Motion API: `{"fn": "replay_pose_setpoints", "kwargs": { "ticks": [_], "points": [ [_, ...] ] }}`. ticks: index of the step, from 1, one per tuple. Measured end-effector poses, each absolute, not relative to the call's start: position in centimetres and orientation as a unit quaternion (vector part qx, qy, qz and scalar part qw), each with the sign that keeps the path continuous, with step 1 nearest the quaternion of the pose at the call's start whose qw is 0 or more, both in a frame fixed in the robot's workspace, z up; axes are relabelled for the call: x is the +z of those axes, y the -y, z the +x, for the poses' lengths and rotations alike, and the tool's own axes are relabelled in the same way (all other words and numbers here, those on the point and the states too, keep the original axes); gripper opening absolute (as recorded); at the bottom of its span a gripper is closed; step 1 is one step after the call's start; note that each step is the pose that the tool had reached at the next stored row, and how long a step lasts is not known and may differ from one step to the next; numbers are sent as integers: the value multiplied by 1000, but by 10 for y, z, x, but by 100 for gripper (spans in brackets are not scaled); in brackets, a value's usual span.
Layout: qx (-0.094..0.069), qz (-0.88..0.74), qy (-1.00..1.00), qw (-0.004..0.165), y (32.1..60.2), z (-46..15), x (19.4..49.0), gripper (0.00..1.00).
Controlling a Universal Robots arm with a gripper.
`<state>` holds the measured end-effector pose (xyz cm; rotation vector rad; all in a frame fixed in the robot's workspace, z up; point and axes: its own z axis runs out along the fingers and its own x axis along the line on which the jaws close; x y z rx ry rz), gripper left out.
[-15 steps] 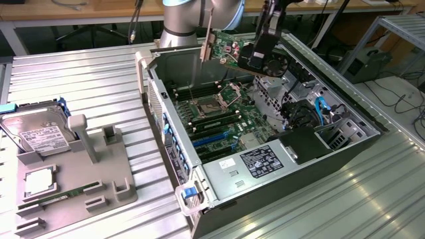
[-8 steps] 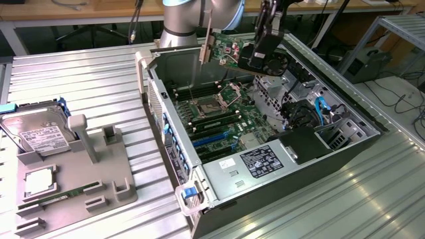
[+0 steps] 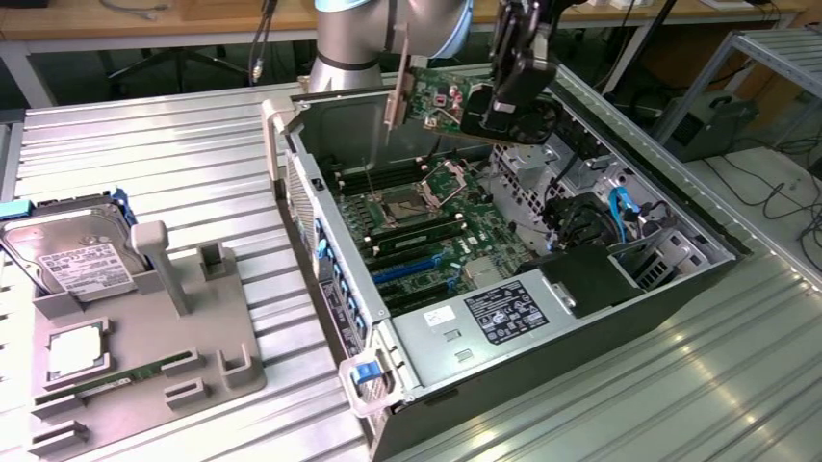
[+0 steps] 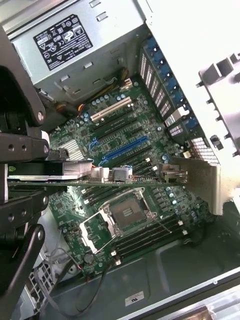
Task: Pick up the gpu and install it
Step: 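Insert the gpu into the slot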
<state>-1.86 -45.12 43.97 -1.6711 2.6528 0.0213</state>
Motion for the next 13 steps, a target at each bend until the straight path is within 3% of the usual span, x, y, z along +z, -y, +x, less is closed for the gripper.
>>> {"fn": "replay_pose_setpoints", "kwargs": {
  "ticks": [13],
  "points": [
    [7,-603,-798,3,451,-19,440,27]
  ]
}}
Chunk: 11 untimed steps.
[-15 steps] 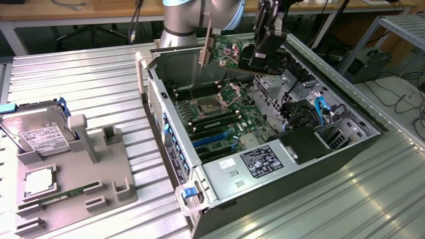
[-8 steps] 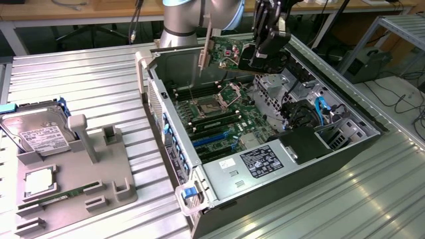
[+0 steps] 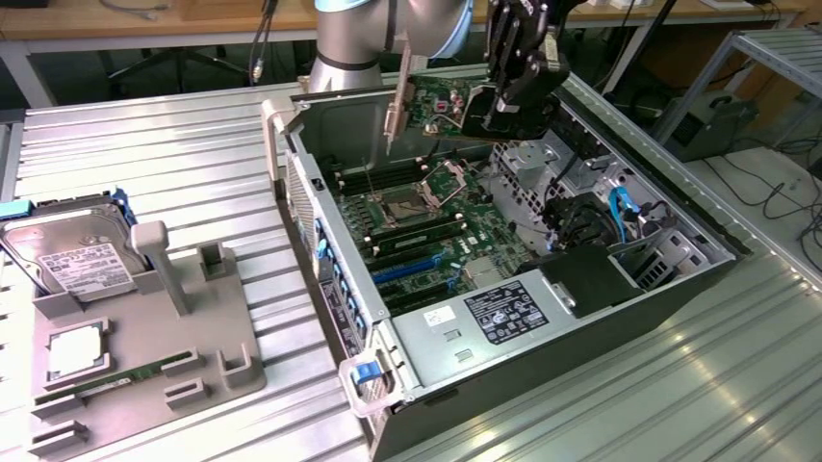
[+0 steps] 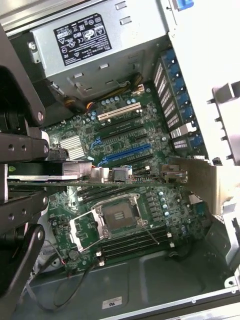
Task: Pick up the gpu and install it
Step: 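Insert the gpu into the slot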
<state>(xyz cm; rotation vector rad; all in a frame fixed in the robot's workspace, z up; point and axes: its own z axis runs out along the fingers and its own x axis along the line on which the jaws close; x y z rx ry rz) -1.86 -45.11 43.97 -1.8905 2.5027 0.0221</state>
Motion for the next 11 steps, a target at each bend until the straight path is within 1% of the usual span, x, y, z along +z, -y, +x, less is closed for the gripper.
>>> {"fn": "replay_pose_setpoints", "kwargs": {
  "ticks": [11],
  "points": [
    [7,-663,-749,2,451,-19,440,27]
  ]
}}
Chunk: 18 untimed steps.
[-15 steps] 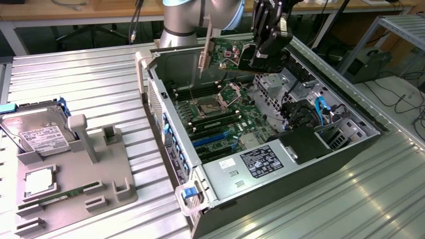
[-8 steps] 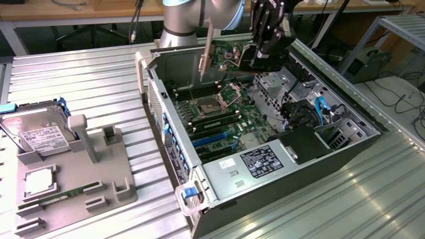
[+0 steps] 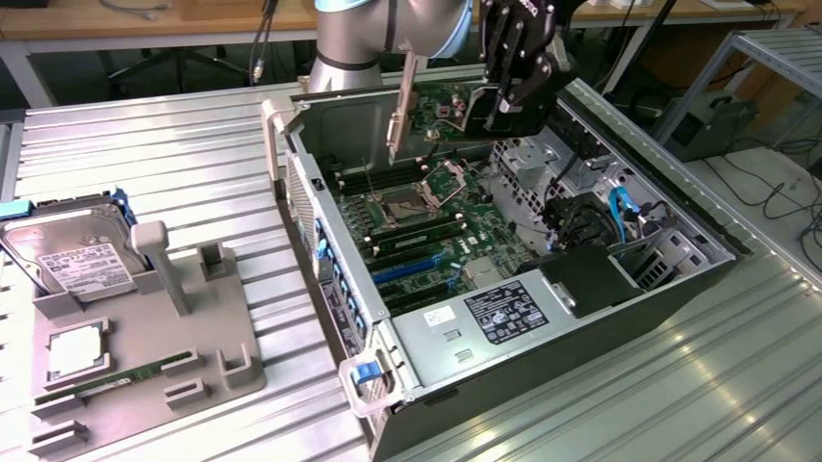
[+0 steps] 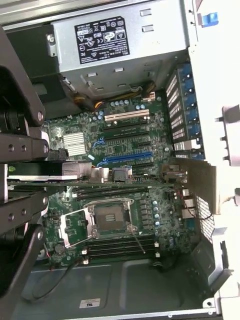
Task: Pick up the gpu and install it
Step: 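Insert the gpu into the slot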
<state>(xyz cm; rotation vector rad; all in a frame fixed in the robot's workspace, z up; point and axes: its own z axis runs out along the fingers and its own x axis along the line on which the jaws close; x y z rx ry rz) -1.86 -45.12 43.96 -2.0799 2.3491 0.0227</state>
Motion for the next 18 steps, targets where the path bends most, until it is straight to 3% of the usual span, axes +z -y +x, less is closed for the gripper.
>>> {"fn": "replay_pose_setpoints", "kwargs": {
  "ticks": [18],
  "points": [
    [7,-703,-711,2,451,-19,432,27]
  ]
}}
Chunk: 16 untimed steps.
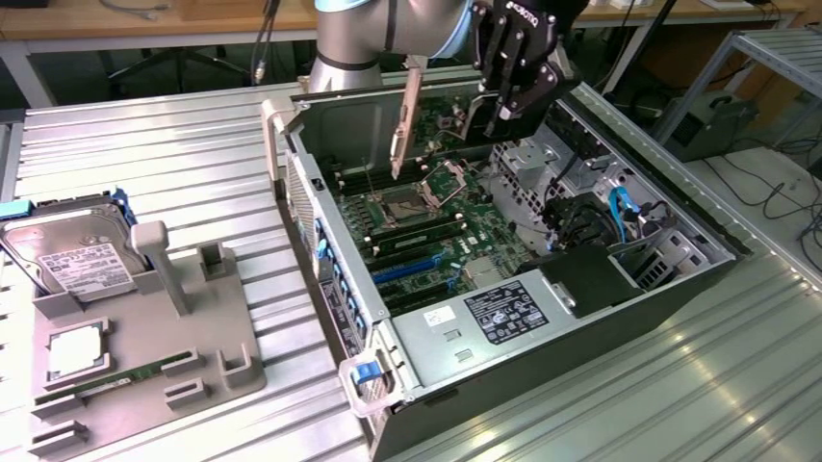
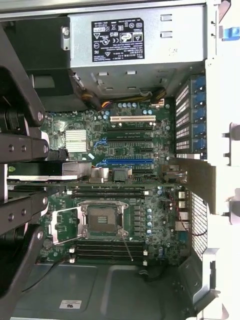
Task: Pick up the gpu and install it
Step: 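Insert the gpu into the slot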
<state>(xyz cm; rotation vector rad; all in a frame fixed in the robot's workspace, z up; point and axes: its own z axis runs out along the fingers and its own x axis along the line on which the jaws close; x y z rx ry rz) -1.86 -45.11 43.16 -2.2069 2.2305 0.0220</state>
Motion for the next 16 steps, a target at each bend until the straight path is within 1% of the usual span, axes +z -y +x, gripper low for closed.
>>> {"fn": "replay_pose_setpoints", "kwargs": {
  "ticks": [16],
  "points": [
    [7,-704,-711,2,451,-19,418,27]
  ]
}}
